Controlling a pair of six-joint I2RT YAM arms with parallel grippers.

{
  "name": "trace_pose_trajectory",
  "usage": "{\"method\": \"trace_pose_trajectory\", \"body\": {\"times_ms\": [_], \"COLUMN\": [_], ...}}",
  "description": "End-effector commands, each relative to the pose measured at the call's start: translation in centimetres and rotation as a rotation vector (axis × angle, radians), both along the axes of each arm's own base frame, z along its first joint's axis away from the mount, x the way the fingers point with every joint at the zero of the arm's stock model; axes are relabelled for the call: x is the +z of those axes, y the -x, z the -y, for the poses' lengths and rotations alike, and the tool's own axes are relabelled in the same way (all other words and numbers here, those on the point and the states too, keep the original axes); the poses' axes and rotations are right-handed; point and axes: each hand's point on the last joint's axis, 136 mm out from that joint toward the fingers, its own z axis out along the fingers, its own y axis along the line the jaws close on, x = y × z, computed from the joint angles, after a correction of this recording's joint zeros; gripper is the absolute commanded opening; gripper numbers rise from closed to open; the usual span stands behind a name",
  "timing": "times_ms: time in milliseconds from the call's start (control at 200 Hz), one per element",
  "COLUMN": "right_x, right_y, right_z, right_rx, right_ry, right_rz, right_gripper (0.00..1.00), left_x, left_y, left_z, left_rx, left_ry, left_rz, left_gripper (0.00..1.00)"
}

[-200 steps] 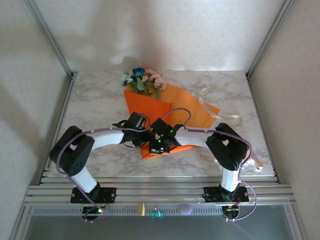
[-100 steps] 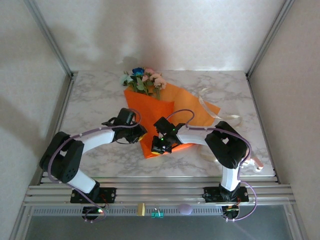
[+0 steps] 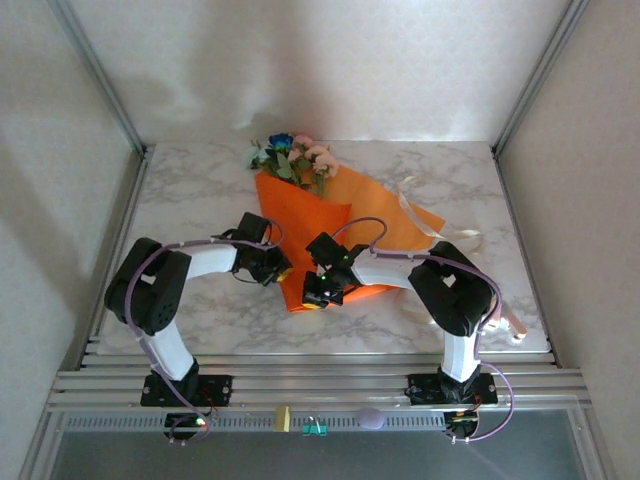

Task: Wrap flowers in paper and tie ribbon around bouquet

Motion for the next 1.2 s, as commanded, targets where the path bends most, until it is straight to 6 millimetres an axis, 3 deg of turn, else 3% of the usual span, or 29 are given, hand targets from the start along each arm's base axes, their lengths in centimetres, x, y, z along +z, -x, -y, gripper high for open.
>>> {"method": "trace_pose_trajectory", "body": {"times_ms": [0, 125, 245, 350, 485, 586, 686, 756, 831, 1006, 1191], "right_x": [-3.8, -4.6, -4.7, -3.1, 0.8, 4.2, 7.6, 9.1, 10.3, 10.8, 12.0], "right_y": [3.4, 3.7, 3.6, 2.4, 0.8, 0.4, 0.4, 0.2, -0.3, -2.6, -3.5], "right_z": [4.2, 4.5, 4.5, 3.6, 1.7, 0.8, -0.2, -0.1, 0.1, 0.7, 0.6], "right_rx": [0.011, 0.022, 0.027, 0.046, 0.092, 0.117, 0.145, 0.141, 0.107, -0.009, -0.048], "right_ry": [0.198, 0.228, 0.235, 0.191, 0.107, 0.043, -0.04, -0.056, -0.072, -0.103, -0.104], "right_rz": [-0.161, -0.182, -0.185, -0.114, -0.017, 0.033, 0.069, 0.083, 0.099, 0.115, 0.144], "right_gripper": [0.0, 0.0, 0.0, 0.0, 0.0, 0.07, 0.23, 0.27, 0.27, 0.21, 0.19], "left_x": [-3.1, -3.3, -3.2, -3.3, -3.5, -1.3, 1.7, 3.3, 4.4, 6.0, 8.4], "left_y": [-4.6, -8.0, -9.3, -7.5, -3.6, -2.3, -2.4, -2.3, -1.7, 0.5, -0.4], "left_z": [-6.8, -7.8, -7.6, -6.5, -5.1, -4.5, -4.0, -3.4, -2.9, -3.4, -2.0], "left_rx": [0.137, 0.171, 0.196, 0.187, 0.18, 0.169, 0.156, 0.136, 0.111, 0.108, 0.087], "left_ry": [-0.237, -0.246, -0.229, -0.201, -0.153, -0.119, -0.087, -0.047, -0.028, -0.046, -0.03], "left_rz": [0.036, 0.045, 0.036, 0.008, -0.015, 0.021, 0.072, 0.087, 0.078, 0.033, 0.077], "left_gripper": [0.15, 0.14, 0.14, 0.14, 0.14, 0.16, 0.21, 0.25, 0.28, 0.36, 0.38]}}
